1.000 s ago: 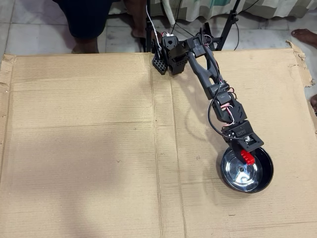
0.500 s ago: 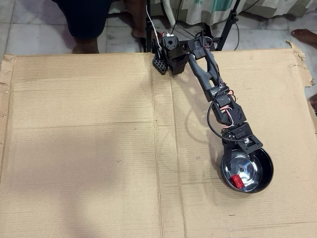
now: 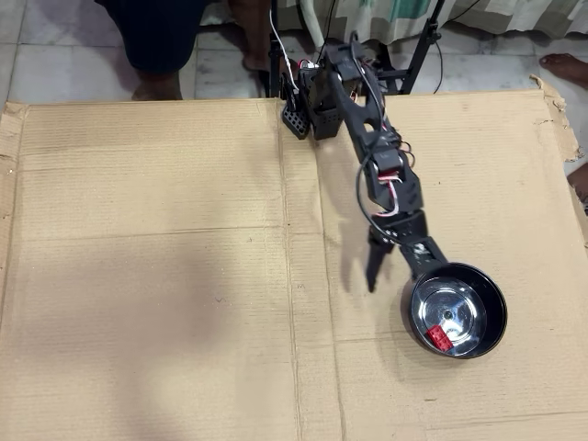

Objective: Grasp a lego block and put it in the bin.

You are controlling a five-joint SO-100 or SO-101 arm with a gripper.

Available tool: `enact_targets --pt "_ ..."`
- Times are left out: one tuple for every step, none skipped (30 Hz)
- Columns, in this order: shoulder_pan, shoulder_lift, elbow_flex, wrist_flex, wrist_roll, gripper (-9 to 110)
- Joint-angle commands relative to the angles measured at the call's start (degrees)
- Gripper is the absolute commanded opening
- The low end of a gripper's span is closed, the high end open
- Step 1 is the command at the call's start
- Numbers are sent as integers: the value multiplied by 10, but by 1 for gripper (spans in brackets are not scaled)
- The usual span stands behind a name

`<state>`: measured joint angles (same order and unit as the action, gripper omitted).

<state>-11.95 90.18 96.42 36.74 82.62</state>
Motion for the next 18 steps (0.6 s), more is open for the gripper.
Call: enact_targets --pt "34 111 64 12 -37 33" --pt "48 139 98 9 -51 33" --pt "62 169 133 8 -67 33" --pt "76 197 167 6 -81 33" --pt "90 225 200 5 -96 33" --pt "100 251 233 4 -110 33" --pt "109 276 265 4 -122 33" --pt "116 300 293 4 -134 33" --pt "121 323 318 4 -144 33" --pt "125 344 342 4 -151 33" --pt "127 364 363 4 -155 33" --pt "129 384 382 4 -158 33" --pt "129 403 401 4 -163 33" --pt "128 422 418 4 -163 33" --pt "125 440 436 4 -163 33" --pt "123 457 453 4 -166 33" --pt "122 475 468 4 -171 33" --pt "120 490 484 4 -175 33"
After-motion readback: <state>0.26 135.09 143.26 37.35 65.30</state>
